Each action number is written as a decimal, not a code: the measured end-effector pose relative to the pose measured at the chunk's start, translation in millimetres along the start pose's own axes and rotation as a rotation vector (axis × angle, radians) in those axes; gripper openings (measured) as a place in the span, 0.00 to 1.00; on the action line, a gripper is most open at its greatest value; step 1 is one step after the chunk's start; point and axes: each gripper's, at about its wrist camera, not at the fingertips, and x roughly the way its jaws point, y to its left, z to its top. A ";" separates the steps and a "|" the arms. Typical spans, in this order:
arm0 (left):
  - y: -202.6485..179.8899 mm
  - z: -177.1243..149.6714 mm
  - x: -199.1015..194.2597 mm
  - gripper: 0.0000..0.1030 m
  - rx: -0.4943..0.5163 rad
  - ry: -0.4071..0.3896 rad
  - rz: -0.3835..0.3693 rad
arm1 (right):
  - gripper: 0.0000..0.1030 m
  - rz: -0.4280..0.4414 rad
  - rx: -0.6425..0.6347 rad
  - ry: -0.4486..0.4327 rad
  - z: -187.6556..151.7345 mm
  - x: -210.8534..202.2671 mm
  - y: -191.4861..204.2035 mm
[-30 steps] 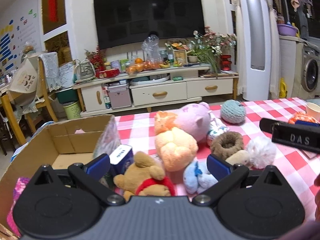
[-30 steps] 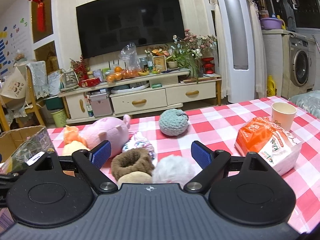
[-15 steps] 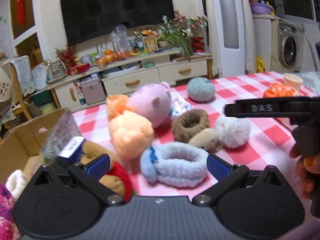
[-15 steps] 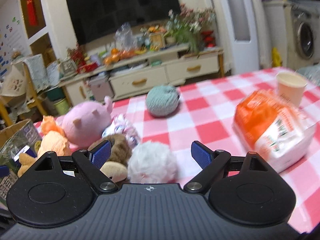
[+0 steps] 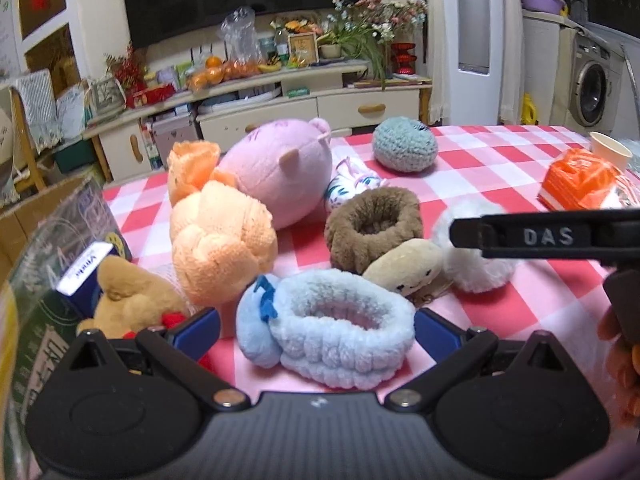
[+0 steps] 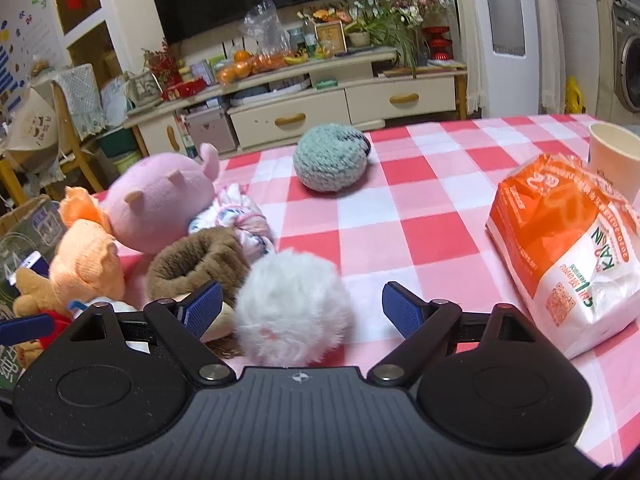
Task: Organize soft objects
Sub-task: 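Grasp the light blue fluffy headband with the left tool while the right tool grasps the white pompom, then lift both held toys, carry them into the cardboard box and open both tools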
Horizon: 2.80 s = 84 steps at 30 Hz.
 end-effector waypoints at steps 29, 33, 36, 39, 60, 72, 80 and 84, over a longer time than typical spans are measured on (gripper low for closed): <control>22.3 10.7 25.9 0.60 -0.081 0.082 -0.071 | 0.60 0.057 -0.049 0.044 -4.6 24.8 6.1; 28.9 9.3 23.7 0.45 -0.116 0.087 -0.083 | 0.58 0.056 -0.041 0.022 -4.8 19.3 4.3; 32.4 8.0 21.4 0.41 -0.130 0.090 -0.095 | 0.58 0.059 -0.036 0.011 -5.1 16.2 4.5; 35.4 6.6 17.9 0.40 -0.136 0.095 -0.104 | 0.57 0.060 -0.035 0.001 -5.6 13.6 6.3; 67.6 13.3 -50.0 0.39 -0.162 -0.089 -0.200 | 0.57 0.131 0.113 -0.136 9.9 -36.3 6.4; 101.9 14.0 -83.3 0.39 -0.205 -0.199 -0.190 | 0.57 0.271 0.072 -0.212 30.8 -75.6 64.7; 143.4 11.1 -96.6 0.39 -0.286 -0.258 -0.130 | 0.57 0.396 -0.014 -0.241 43.4 -87.0 128.6; 166.4 7.9 -102.0 0.39 -0.336 -0.284 -0.079 | 0.57 0.453 -0.049 -0.242 49.9 -85.4 153.0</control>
